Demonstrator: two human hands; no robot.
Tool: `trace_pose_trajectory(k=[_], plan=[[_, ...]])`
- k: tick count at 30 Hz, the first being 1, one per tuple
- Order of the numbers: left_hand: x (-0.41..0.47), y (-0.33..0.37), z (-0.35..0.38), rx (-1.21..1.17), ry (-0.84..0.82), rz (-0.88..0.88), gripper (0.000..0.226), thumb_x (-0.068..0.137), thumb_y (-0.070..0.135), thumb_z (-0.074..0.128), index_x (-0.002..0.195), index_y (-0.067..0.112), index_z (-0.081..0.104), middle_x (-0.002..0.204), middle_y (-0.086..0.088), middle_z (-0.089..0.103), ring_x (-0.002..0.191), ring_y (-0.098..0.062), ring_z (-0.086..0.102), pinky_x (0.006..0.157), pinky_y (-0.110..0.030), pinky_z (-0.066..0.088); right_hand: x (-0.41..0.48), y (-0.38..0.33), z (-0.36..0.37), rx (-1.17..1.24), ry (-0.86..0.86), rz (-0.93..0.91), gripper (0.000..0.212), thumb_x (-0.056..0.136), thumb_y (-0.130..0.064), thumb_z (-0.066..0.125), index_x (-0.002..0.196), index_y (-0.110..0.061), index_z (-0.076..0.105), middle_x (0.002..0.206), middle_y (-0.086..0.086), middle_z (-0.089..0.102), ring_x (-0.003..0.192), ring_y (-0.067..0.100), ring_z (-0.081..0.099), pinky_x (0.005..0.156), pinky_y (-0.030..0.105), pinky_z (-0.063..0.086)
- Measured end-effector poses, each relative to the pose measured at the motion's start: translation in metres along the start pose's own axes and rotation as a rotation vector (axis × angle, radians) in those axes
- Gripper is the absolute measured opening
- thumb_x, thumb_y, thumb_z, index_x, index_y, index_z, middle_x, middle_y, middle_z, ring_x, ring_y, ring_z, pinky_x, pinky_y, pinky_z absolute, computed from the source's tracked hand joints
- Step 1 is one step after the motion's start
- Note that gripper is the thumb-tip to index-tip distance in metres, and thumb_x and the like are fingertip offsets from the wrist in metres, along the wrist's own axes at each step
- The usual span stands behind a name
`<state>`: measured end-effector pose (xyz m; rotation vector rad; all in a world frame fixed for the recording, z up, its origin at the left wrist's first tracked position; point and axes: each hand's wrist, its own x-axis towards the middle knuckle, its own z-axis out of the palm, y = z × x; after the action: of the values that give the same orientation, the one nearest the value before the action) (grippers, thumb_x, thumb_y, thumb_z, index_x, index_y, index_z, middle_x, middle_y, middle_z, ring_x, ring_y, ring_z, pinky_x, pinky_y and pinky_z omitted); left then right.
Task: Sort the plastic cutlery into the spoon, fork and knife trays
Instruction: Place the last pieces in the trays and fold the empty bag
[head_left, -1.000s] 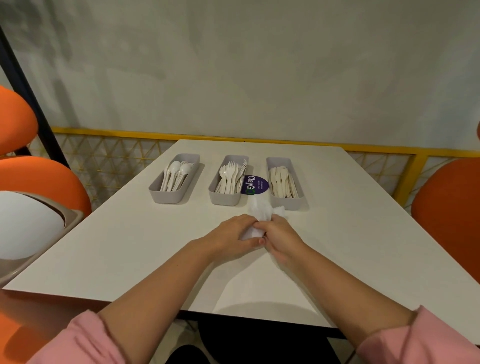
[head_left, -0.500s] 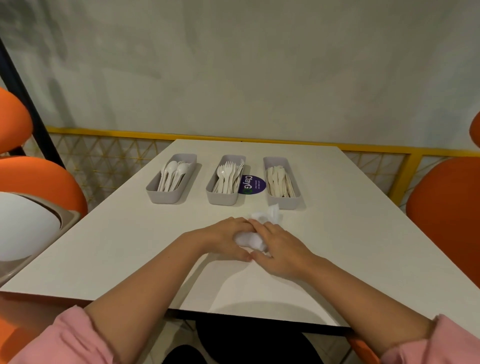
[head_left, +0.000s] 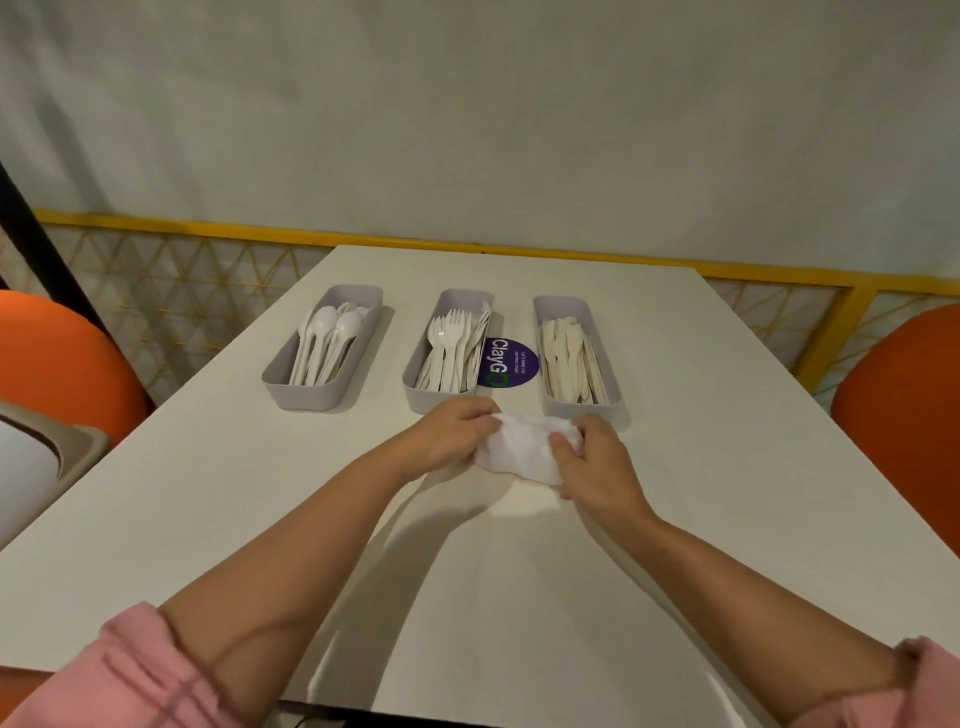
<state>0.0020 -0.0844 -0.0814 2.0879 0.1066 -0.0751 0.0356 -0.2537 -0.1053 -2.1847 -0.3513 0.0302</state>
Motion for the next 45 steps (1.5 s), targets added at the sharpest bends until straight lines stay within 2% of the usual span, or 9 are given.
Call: trace_pose_trajectory(k=[3,15,20,23,26,31,34,39,45], plan=[[0.012,0.0,-0.001,0.01,0.007,-0.095,0.017,0.093,0.004,0.04,0.084,0.009,0.053,0.071,-0.002,0.05,0.062,-0.013,0.049,0.053,-0.02,0.042,0.008,0.001,0.003,-0.017,-0.022,0.087,0.034,0.093,-0.019,0.051,0.121,0.001,0.049,0.12,0.017,0.048,0.099,0.03,0.057,0.087,0.046,0.052],[0.01,0.01,-0.013,0.075,0.041,-0.285,0.004,0.092,0.007,0.051,0.091,0.01,0.054,0.092,-0.013,0.06,0.074,-0.022,0.057,0.054,-0.025,0.051,0.024,-0.035,-0.005,0.059,-0.34,0.519,0.035,0.09,-0.016,0.055,0.119,0.002,0.059,0.122,0.022,0.061,0.114,0.037,0.057,0.083,0.032,0.045],[-0.007,0.03,-0.044,0.272,0.312,-0.114,0.019,0.081,0.002,0.062,0.082,0.013,0.047,0.085,0.001,0.05,0.076,-0.016,0.048,0.06,-0.011,0.034,0.027,-0.075,-0.013,0.18,-0.445,0.63,0.034,0.089,-0.026,0.059,0.118,-0.009,0.057,0.116,0.015,0.06,0.107,0.029,0.057,0.084,0.034,0.046],[-0.02,0.053,-0.064,0.296,0.455,0.012,0.02,0.079,-0.004,0.058,0.078,0.014,0.049,0.076,0.008,0.041,0.067,-0.01,0.044,0.059,-0.009,0.035,0.036,-0.102,-0.013,0.248,-0.445,0.58,0.021,0.089,-0.022,0.057,0.106,-0.009,0.058,0.101,0.013,0.061,0.088,0.024,0.059,0.073,0.033,0.052],[-0.032,0.067,-0.083,0.297,0.535,0.04,0.01,0.086,0.004,0.055,0.09,0.006,0.063,0.086,0.0,0.054,0.071,-0.014,0.052,0.068,-0.015,0.045,0.048,-0.134,-0.006,0.285,-0.41,0.51,0.025,0.09,-0.018,0.055,0.113,-0.007,0.057,0.108,0.016,0.061,0.095,0.027,0.06,0.082,0.04,0.056],[-0.049,0.08,-0.128,0.205,0.498,-0.31,0.038,0.093,0.032,0.051,0.117,0.003,0.06,0.119,-0.012,0.058,0.106,-0.026,0.057,0.089,-0.029,0.043,0.065,-0.198,0.014,0.424,-0.499,0.418,0.018,0.093,-0.015,0.052,0.111,-0.014,0.056,0.113,0.012,0.061,0.093,0.027,0.062,0.07,0.033,0.054],[-0.064,0.074,-0.16,-0.199,0.412,-0.382,0.037,0.096,0.033,0.046,0.111,0.002,0.061,0.117,-0.017,0.063,0.107,-0.028,0.059,0.093,-0.036,0.049,0.067,-0.235,0.035,0.419,-0.571,0.358,0.022,0.092,-0.02,0.053,0.109,-0.01,0.06,0.109,0.014,0.065,0.095,0.029,0.063,0.082,0.039,0.052],[-0.097,0.059,-0.213,-0.764,0.409,-0.352,0.028,0.095,0.017,0.05,0.115,0.001,0.06,0.109,-0.012,0.066,0.096,-0.019,0.063,0.081,-0.026,0.054,0.062,-0.285,0.075,0.423,-0.761,0.179,0.027,0.089,-0.015,0.058,0.109,0.004,0.06,0.081,0.006,0.062,0.073,0.017,0.058,0.07,0.028,0.048],[-0.146,0.017,-0.267,-0.65,0.614,-0.434,0.028,0.092,0.007,0.054,0.12,0.008,0.056,0.117,-0.014,0.061,0.1,-0.025,0.058,0.079,-0.03,0.048,0.048,-0.325,0.135,0.412,-1.007,0.179,0.011,0.086,-0.02,0.065,0.091,-0.021,0.055,0.1,0.004,0.06,0.092,0.018,0.055,0.067,0.026,0.042]])
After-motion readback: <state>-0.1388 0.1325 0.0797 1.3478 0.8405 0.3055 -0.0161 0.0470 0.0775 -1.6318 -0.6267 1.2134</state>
